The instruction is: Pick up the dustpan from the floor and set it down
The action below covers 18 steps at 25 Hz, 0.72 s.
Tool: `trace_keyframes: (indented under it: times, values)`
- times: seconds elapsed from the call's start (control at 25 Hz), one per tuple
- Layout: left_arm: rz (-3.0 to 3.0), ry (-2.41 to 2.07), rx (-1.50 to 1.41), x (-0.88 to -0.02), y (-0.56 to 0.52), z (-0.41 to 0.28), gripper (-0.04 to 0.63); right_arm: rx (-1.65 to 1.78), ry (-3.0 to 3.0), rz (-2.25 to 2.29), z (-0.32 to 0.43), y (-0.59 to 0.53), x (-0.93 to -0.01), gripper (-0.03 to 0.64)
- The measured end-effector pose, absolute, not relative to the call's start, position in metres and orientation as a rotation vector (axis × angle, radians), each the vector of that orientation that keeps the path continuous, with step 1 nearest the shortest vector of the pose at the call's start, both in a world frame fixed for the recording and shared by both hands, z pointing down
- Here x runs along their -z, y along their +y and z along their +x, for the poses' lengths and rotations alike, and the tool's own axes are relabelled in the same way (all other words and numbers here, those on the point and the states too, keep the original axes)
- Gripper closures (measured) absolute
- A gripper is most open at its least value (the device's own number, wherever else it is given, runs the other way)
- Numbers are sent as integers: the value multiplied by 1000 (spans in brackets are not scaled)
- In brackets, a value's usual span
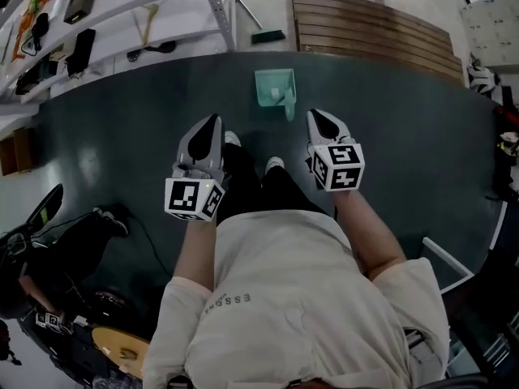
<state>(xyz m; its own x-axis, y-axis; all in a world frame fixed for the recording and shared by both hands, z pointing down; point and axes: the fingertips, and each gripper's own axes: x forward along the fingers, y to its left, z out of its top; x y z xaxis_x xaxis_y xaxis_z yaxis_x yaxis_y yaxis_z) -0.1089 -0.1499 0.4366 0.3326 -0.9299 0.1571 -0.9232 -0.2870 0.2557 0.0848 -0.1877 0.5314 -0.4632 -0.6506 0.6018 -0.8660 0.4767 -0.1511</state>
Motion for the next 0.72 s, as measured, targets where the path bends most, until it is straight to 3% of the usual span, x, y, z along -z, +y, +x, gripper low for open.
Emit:
trace_keyframes:
  times: [0.16, 0.32, 0.48, 0.72]
  values:
    - [2322, -1628, 2, -463, -194, -114, 586, -660, -2159, 1245, 69, -219, -572, 626]
    - [2331, -1535, -4, -486, -237, -113, 586, -766, -2029, 1204, 60, -245, -625, 503]
    - [2340, -1443, -10, -513, -269, -112, 586, -823, -1889, 1174, 56, -265, -687, 433]
    - [2286, -1374, -51, -550, -281, -119, 586, -919, -1728, 1109, 44, -270, -763, 417]
